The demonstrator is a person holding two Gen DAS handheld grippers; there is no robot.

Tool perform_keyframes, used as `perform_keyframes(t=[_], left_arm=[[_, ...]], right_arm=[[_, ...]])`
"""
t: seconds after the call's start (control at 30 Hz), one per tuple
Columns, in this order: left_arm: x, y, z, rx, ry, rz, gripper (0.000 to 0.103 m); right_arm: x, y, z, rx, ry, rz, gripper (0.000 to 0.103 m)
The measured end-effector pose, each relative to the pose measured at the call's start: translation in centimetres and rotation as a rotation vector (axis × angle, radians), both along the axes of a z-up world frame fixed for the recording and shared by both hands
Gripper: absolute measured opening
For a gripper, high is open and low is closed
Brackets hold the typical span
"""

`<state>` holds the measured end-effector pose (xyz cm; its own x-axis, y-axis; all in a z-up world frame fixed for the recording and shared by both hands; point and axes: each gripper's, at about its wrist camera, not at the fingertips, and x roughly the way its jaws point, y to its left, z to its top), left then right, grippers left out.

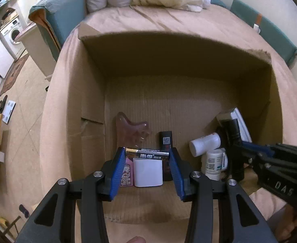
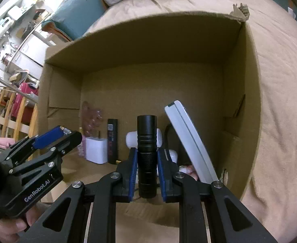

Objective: Organize rigid objects
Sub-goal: 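Lower the battery into the box with the left tool while the right tool places the flashlight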

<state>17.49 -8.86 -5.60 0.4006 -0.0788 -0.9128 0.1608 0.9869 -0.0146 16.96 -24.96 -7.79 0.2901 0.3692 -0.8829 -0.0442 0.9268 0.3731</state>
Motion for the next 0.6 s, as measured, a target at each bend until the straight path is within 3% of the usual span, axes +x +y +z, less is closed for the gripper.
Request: perform_keyframes(t=[0.3,0.43,0.5,0.53,0.57,0.6], left_arm=[[0.3,-0.9,-1.8,0.018,0.057,-0.014,0.04],[0.0,-1.5,-2.1,0.034,0.053,-0.03,0.04],[-0.2,-1.6,-2.2,0.043,0.047,-0.039,0.04],[-0.3,-1.8,-2.2,0.042,0.045,-0.045,0.044],[-0.4,-1.9,-2.1,0.038,0.041,-0.049,0.049],[-0.6,-2.0,-2.0,0.034,0.034,-0.051,0.059]], right_arm=[[0.7,-0.4,-1.9,-0.045,0.048,-0.026,0.021],[0.8,-0.8,-1.6,-0.011,0.036,-0.043,0.021],[0.8,-1.2,-1.1,0.006,0.02,-0.05,0.031],[0.8,-1.3,-0.8,0.019,0.01,-0.054,0.035],[0.7,-1.6,-0.5,0.041,-0.003,-0.061,0.051],[0.7,-1.8,-0.1,0.065,-0.018,-0.069,0.057]])
